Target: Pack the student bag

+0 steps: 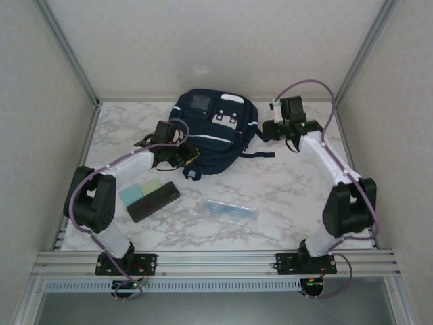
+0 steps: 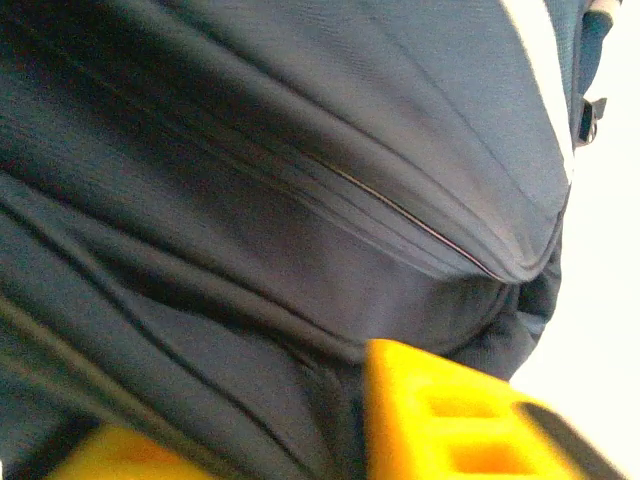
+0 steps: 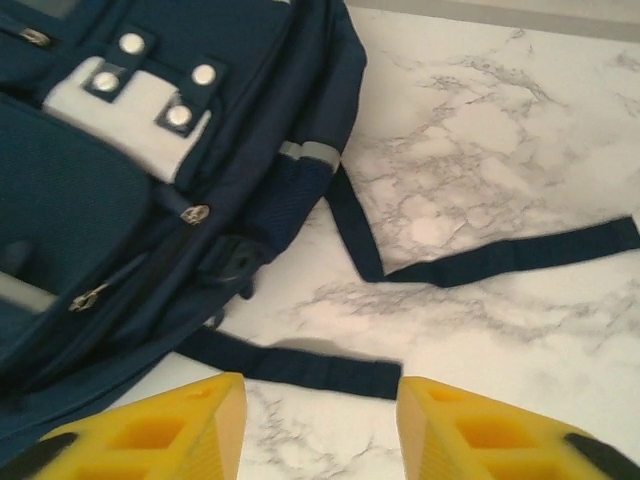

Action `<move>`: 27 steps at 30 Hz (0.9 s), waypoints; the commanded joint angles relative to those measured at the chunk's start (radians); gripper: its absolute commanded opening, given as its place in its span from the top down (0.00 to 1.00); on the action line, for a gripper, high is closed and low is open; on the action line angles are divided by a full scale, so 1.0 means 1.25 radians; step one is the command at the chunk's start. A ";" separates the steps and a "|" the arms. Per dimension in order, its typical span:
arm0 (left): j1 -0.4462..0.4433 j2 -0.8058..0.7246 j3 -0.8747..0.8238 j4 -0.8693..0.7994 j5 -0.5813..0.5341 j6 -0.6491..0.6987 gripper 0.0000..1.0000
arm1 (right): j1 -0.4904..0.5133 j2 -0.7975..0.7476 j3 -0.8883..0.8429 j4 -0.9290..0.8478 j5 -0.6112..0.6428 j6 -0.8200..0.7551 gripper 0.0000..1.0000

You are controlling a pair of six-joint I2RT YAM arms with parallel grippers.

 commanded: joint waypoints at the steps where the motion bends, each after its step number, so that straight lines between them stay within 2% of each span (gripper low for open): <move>1: -0.001 -0.004 0.044 -0.039 -0.010 0.046 0.30 | 0.004 -0.094 -0.101 0.144 0.019 0.069 0.36; 2: 0.001 -0.004 0.046 -0.045 -0.020 0.045 0.19 | 0.004 -0.114 -0.126 0.178 0.004 0.086 0.15; 3: 0.003 -0.006 0.046 -0.048 -0.027 0.044 0.09 | 0.003 -0.123 -0.143 0.204 -0.004 0.103 0.02; 4: 0.003 -0.009 0.043 -0.050 -0.034 0.043 0.01 | 0.003 -0.123 -0.151 0.224 -0.019 0.120 0.01; 8: 0.004 -0.022 0.041 -0.065 -0.057 0.045 0.00 | 0.001 -0.061 -0.113 0.205 -0.112 0.146 0.01; 10: 0.007 -0.019 0.040 -0.069 -0.061 0.045 0.00 | -0.009 -0.017 -0.105 0.233 -0.192 0.141 0.01; 12: 0.009 -0.012 0.036 -0.065 -0.065 0.039 0.00 | -0.015 0.039 -0.081 0.254 -0.217 0.165 0.02; 18: 0.021 0.014 0.020 -0.041 -0.098 0.043 0.01 | -0.011 0.232 0.064 0.221 -0.239 0.231 0.26; 22: 0.029 0.053 0.000 -0.016 -0.104 0.036 0.07 | 0.008 0.335 0.164 0.178 -0.203 0.242 0.43; 24: 0.033 0.076 -0.013 -0.002 -0.099 0.028 0.09 | 0.022 0.371 0.201 0.166 -0.200 0.231 0.59; 26: 0.038 0.095 -0.027 0.014 -0.091 0.019 0.10 | 0.041 0.402 0.242 0.135 -0.180 0.205 0.67; 27: 0.043 0.104 -0.034 0.026 -0.084 0.015 0.11 | 0.052 0.420 0.262 0.115 -0.163 0.184 0.68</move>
